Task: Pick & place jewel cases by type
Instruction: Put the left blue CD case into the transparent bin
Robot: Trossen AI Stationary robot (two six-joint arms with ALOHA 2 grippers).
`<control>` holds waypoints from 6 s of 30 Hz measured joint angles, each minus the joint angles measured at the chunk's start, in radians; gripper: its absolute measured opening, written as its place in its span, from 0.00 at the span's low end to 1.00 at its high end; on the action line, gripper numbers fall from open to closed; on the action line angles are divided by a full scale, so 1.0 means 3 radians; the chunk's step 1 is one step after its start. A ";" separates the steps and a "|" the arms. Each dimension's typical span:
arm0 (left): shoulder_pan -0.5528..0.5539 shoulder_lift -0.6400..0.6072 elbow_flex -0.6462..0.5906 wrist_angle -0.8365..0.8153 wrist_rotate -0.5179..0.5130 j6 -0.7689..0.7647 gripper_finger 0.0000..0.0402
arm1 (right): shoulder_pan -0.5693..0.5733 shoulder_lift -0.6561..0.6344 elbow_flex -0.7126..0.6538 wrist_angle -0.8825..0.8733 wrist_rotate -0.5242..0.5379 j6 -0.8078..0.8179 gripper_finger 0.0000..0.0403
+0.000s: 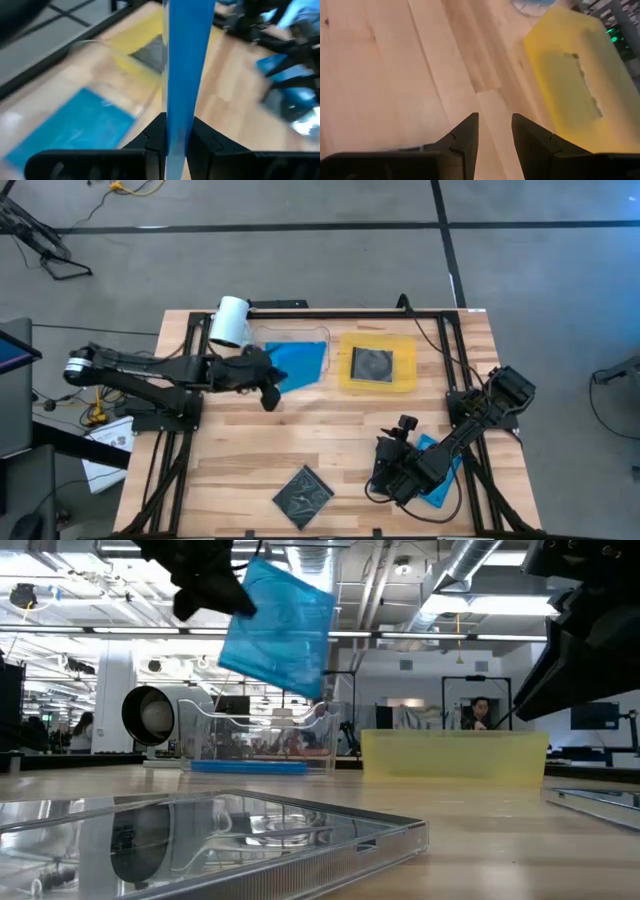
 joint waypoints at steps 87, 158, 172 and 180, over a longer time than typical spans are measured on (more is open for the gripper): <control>0.1225 0.1821 0.2575 -0.3256 0.0481 0.2751 0.10 | -0.0309 -0.0006 0.0155 -0.0569 0.0431 0.0002 0.28; 0.1149 0.2356 0.2618 -0.3545 0.0626 0.2807 0.10 | -0.0349 -0.0006 0.0153 -0.0539 0.0440 0.0001 0.28; 0.1146 0.2356 0.2618 -0.3369 0.0656 0.2830 0.21 | -0.0374 -0.0006 0.0027 -0.0449 0.0418 0.0001 0.28; 0.1146 0.2356 0.2618 -0.3294 0.0630 0.2868 0.21 | -0.0374 -0.0006 0.0027 -0.0451 0.0417 0.0001 0.28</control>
